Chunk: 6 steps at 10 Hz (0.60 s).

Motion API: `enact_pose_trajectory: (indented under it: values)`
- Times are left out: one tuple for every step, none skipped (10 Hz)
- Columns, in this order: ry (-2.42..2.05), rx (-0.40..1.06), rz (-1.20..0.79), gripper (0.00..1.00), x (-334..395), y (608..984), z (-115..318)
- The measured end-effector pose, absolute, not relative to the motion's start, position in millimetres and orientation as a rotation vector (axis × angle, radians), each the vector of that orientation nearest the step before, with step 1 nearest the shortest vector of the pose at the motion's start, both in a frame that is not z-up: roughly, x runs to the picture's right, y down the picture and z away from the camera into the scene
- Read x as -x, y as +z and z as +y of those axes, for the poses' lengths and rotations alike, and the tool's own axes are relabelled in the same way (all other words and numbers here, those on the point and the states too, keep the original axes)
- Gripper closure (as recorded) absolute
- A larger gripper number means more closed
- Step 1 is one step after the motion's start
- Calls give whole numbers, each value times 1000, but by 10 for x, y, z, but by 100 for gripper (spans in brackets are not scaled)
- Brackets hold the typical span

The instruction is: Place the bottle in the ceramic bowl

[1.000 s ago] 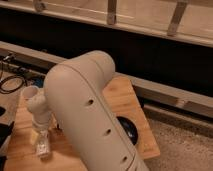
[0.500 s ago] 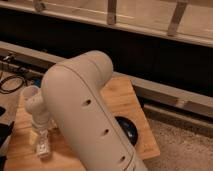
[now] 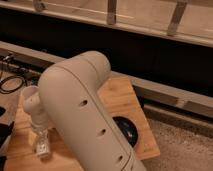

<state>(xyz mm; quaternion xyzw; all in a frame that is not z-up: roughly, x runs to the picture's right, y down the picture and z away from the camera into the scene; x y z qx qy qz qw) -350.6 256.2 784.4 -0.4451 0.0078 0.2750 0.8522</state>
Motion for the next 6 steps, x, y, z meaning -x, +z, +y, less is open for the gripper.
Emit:
enact_pose_trajectory:
  values:
    - [578, 935, 16, 24, 3501, 7844, 2553]
    - [582, 934, 16, 33, 3484, 7849, 2533]
    - [581, 933, 16, 45, 3486, 7847, 2531]
    - [567, 925, 11, 55, 3504, 7816, 2522]
    - [551, 911, 2, 63, 3534, 7758, 2478]
    - [527, 890, -16, 77, 3583, 7649, 2398]
